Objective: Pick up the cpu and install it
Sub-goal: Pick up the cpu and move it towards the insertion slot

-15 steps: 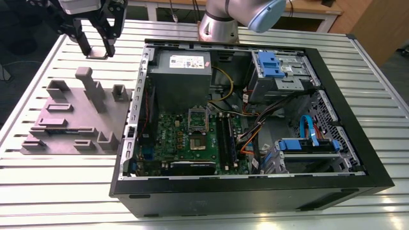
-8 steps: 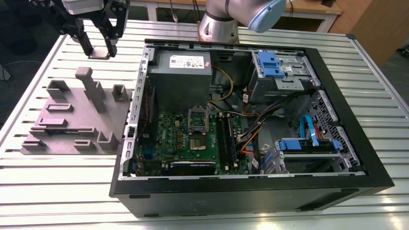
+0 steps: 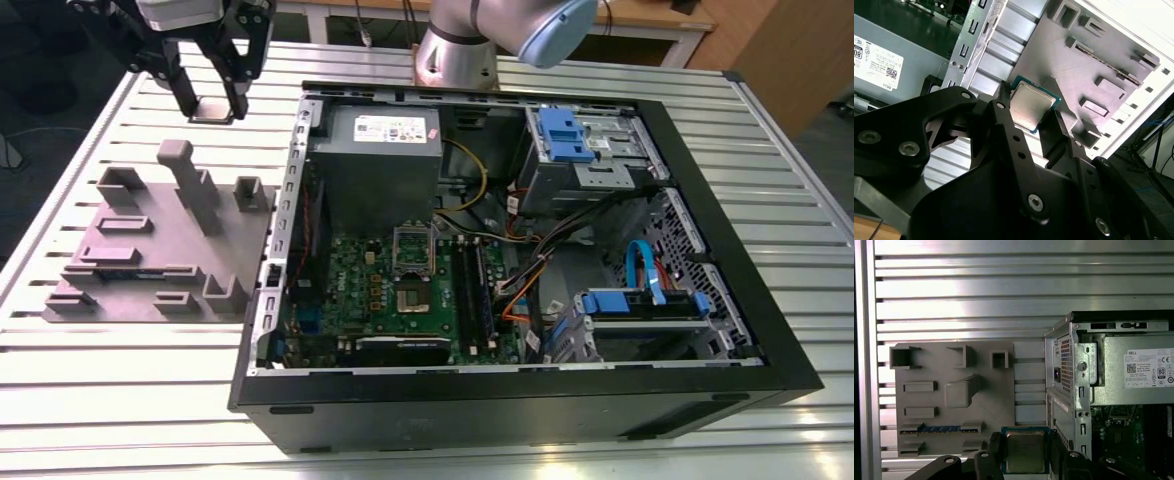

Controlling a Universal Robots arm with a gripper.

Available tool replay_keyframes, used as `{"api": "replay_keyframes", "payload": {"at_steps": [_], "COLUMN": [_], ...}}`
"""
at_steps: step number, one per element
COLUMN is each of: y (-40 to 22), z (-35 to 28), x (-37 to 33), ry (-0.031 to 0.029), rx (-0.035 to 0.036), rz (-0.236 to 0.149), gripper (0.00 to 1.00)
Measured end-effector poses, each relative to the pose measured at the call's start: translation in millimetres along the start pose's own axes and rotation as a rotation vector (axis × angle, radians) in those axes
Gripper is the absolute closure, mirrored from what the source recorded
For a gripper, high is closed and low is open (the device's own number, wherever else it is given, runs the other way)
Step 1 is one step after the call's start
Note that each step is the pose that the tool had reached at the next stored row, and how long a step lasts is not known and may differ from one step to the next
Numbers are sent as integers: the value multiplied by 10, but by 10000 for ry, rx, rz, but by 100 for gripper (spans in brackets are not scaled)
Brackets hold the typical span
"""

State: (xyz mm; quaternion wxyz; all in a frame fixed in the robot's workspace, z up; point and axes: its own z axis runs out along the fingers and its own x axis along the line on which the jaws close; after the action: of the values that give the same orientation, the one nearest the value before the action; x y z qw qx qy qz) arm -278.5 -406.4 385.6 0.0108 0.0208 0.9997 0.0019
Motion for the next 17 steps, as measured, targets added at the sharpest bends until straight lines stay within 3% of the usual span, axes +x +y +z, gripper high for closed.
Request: {"api": "replay_keyframes", "payload": {"at_steps": [17], "y": [3], "z": [2], "x": [-73], "ry": [0], "rx": [1], "rz": [0], "gripper": [53]}}
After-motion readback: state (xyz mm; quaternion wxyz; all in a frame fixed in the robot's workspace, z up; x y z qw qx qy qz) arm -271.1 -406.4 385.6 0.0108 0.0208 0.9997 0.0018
